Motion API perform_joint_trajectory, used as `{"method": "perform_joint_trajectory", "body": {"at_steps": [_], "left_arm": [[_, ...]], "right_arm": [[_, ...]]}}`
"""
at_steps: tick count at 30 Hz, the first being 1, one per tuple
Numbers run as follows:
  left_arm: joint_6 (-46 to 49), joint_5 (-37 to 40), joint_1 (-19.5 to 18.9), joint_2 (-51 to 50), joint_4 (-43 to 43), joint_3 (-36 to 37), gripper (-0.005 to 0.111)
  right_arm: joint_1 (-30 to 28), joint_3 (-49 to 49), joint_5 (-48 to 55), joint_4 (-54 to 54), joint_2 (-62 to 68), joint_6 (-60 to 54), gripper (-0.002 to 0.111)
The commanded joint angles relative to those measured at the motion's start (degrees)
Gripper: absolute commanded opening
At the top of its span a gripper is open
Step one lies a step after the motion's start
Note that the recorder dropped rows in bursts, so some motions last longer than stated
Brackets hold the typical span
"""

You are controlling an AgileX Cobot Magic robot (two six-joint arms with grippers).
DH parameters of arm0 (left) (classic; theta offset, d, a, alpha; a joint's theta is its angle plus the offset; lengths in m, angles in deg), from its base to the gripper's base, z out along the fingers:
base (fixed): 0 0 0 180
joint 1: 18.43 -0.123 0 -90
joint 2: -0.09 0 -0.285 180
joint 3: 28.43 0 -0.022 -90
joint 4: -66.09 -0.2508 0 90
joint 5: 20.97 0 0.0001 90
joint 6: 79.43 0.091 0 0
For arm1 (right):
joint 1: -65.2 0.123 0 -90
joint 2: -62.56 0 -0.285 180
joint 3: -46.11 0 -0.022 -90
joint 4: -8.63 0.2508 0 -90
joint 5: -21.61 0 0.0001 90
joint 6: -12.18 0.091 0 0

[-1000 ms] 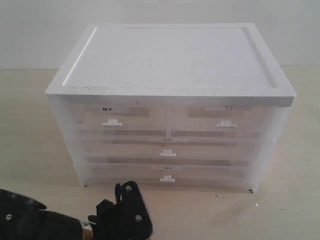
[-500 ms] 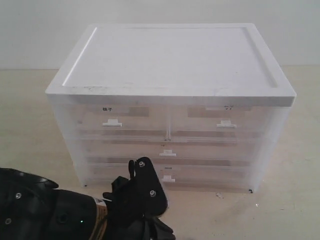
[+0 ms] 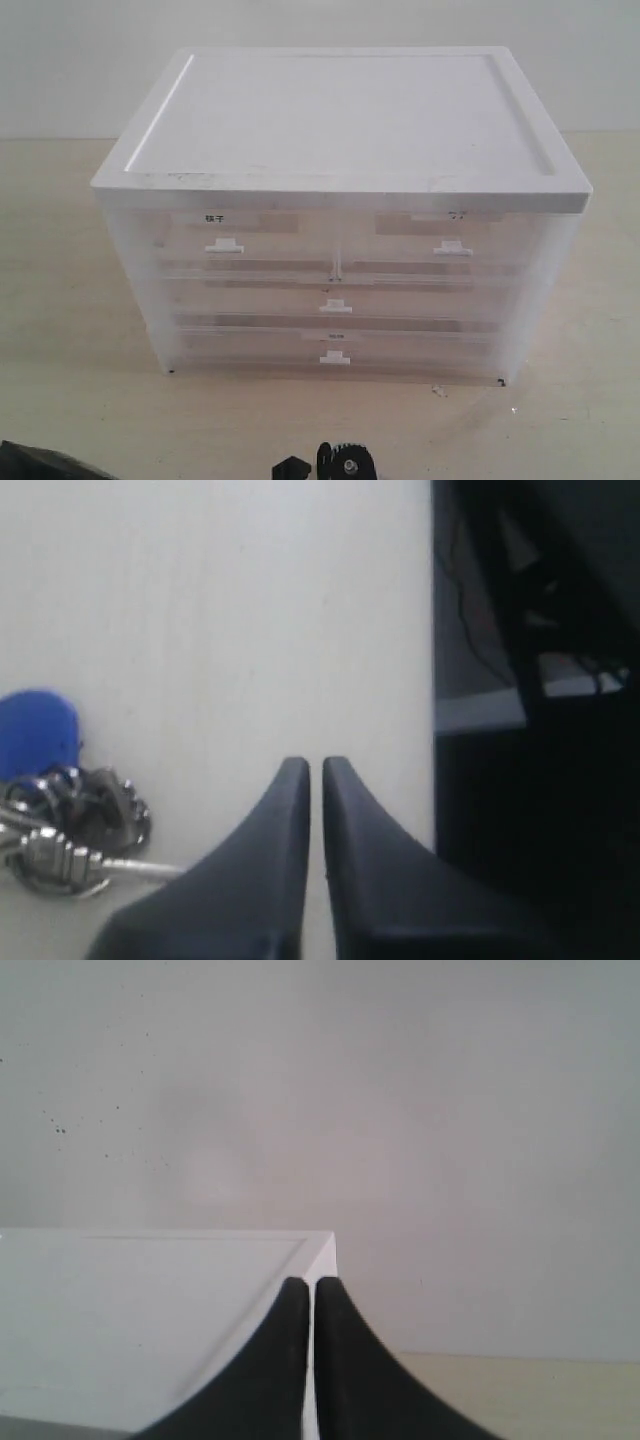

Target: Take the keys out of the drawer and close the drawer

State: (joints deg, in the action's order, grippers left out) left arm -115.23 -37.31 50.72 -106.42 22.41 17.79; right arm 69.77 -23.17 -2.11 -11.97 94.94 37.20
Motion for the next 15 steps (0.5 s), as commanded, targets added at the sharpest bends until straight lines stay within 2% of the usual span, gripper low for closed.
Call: {"method": "perform_joint_trajectory", "body": {"at_steps": [1,7,15], "left_arm": [[-0.6,5.8,0.6,-4.1,2.8,-1.8,0.004],[-0.6,5.9,-3.1,-5.1,2.9,-3.4,0.004],[-0.6,6.9,-11.6,-5.1,2.9,-3.7,0.004]], "right_arm": [[0.0,0.1,0.4,-0.7,0.1,0.4,0.0],[0.0,0.1,0.4,-0.7,0.1,0.4,0.0],[0.0,0.1,0.4,-0.7,0.1,0.6,0.0]]}}
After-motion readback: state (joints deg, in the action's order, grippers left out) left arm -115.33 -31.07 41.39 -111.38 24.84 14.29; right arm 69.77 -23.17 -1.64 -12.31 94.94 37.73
